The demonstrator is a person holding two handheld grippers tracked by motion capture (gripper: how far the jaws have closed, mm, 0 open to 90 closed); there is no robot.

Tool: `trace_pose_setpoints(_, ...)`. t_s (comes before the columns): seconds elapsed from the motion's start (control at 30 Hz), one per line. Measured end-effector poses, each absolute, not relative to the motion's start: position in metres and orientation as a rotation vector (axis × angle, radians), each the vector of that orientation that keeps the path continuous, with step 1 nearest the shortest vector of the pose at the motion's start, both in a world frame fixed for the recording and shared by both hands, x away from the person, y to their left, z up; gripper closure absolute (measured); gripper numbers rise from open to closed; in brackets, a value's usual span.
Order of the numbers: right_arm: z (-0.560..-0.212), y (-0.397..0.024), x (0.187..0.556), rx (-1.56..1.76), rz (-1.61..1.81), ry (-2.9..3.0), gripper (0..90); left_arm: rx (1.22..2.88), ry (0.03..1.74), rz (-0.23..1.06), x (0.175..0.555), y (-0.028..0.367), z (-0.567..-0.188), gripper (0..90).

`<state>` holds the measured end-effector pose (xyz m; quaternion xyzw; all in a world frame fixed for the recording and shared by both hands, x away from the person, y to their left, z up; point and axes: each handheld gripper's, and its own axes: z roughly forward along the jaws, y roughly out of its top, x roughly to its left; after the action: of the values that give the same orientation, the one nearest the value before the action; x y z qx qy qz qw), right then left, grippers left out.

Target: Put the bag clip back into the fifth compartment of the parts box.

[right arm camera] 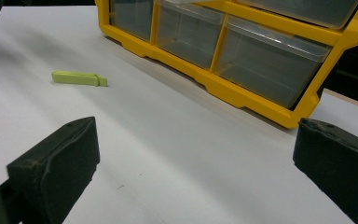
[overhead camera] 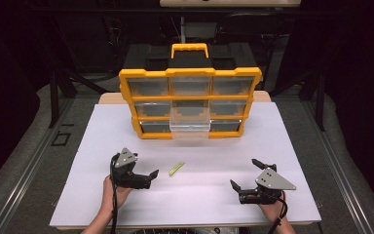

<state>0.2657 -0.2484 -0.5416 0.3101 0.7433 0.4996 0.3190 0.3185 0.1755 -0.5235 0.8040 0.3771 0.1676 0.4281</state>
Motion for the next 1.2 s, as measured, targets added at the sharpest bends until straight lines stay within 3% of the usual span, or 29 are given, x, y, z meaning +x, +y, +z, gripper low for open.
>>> trace_pose_setpoints(1.2, -0.542, -0.246, 0.266, 0.807, 1.292, 1.972, 0.1, 2.241, 0.923, 0.379, 0.338, 0.122, -0.509, 0.1)
